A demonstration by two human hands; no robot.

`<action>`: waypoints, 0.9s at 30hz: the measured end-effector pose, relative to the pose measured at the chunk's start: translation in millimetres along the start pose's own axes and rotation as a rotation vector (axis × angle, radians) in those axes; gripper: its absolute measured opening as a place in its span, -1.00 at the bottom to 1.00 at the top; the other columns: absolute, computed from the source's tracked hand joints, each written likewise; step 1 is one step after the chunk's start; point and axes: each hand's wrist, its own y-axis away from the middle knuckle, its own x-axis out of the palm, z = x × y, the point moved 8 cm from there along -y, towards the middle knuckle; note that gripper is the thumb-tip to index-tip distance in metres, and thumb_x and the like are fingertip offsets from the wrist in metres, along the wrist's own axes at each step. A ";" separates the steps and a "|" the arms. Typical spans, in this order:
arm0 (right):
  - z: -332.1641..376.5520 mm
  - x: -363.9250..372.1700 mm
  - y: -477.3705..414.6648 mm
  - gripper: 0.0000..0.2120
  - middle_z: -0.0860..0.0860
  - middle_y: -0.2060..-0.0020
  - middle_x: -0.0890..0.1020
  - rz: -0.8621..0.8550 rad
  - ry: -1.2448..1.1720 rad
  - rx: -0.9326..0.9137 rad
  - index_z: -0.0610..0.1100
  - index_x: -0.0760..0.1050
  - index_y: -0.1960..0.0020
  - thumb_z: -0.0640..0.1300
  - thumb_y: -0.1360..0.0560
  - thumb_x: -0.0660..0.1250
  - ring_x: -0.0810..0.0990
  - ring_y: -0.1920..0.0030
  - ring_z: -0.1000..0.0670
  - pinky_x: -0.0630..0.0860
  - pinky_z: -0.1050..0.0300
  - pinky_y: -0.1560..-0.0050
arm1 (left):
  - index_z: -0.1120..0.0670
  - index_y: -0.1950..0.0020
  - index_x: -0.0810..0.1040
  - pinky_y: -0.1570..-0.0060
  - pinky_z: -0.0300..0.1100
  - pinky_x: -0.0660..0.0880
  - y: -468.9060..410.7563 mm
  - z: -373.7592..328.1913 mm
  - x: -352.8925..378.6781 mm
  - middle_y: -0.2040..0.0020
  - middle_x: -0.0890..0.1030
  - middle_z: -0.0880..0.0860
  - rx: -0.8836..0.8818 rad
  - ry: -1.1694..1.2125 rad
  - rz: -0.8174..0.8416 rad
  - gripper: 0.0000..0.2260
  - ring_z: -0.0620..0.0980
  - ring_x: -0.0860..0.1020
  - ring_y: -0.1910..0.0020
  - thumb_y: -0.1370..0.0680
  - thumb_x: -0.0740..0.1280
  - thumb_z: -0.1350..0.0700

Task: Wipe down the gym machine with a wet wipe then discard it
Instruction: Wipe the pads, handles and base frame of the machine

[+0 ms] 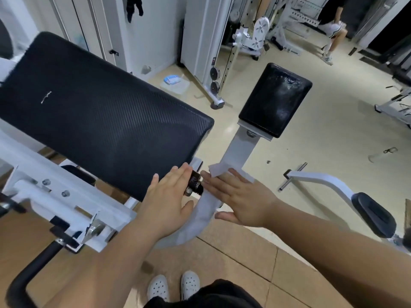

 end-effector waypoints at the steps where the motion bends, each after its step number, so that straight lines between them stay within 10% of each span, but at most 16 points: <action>1: -16.4 -7.4 -2.4 -0.26 -0.03 -0.67 0.06 -0.018 0.017 0.006 -0.10 0.05 -0.68 0.32 -0.66 0.04 0.14 -0.60 -0.07 -0.16 -0.06 -0.64 | -0.04 -0.68 -0.12 -0.60 0.13 -0.05 0.8 0.7 0.2 -0.67 -0.08 -0.15 -0.009 -0.006 -0.003 -0.28 -0.08 -0.05 -0.65 -0.64 0.22 -0.10; 7: -64.5 -35.9 -8.8 -0.18 -0.17 -0.65 0.11 -0.191 0.016 0.289 -0.23 0.13 -0.64 0.35 -0.64 0.10 0.10 -0.64 -0.19 -0.14 -0.11 -0.64 | -0.10 -0.67 -0.10 -0.57 0.16 0.00 4.4 -3.7 1.8 -0.67 -0.08 -0.17 -0.106 0.037 -0.027 -0.28 -0.09 -0.02 -0.64 -0.63 0.25 -0.08; 11: 16.0 15.6 -0.6 -0.16 -0.16 -0.65 0.06 -0.142 -0.049 0.098 -0.23 0.11 -0.65 0.39 -0.64 0.03 -0.04 -0.66 -0.13 -0.13 -0.07 -0.65 | -0.13 -0.67 -0.06 -0.54 0.22 0.07 8.2 -1.2 -0.3 -0.66 -0.03 -0.19 -0.134 -0.004 -0.037 -0.28 -0.07 0.02 -0.64 -0.62 0.28 -0.09; 15: 18.6 30.1 3.7 -0.22 -0.07 -0.65 0.13 -0.105 -0.077 -0.060 -0.15 0.09 -0.67 0.36 -0.66 0.02 0.19 -0.62 -0.08 0.11 -0.02 -0.62 | -0.16 -0.66 -0.08 -0.54 0.20 0.08 17.4 4.1 -3.1 -0.66 0.00 -0.22 -0.167 -0.057 -0.009 -0.26 -0.08 0.07 -0.63 -0.61 0.29 -0.08; 21: -60.9 -40.2 -5.6 -0.22 -0.20 -0.63 0.15 -0.401 -0.016 0.314 -0.24 0.22 -0.62 0.33 -0.64 0.13 0.16 -0.62 -0.24 -0.10 -0.18 -0.63 | -0.14 -0.66 0.02 -0.51 0.19 0.26 17.2 5.2 -7.2 -0.64 0.14 -0.19 -0.134 0.033 -0.006 -0.29 -0.08 0.19 -0.59 -0.59 0.32 -0.03; 27: 26.5 13.5 -4.9 -0.12 -0.20 -0.64 0.11 -0.231 -0.114 0.317 -0.27 0.16 -0.62 0.36 -0.60 0.21 0.39 -0.47 -0.22 0.24 -0.15 -0.43 | -0.07 -0.65 0.10 -0.47 0.01 0.32 12.5 14.6 -9.0 -0.58 0.30 -0.11 0.043 0.028 0.035 -0.28 -0.05 0.29 -0.54 -0.51 0.26 -0.03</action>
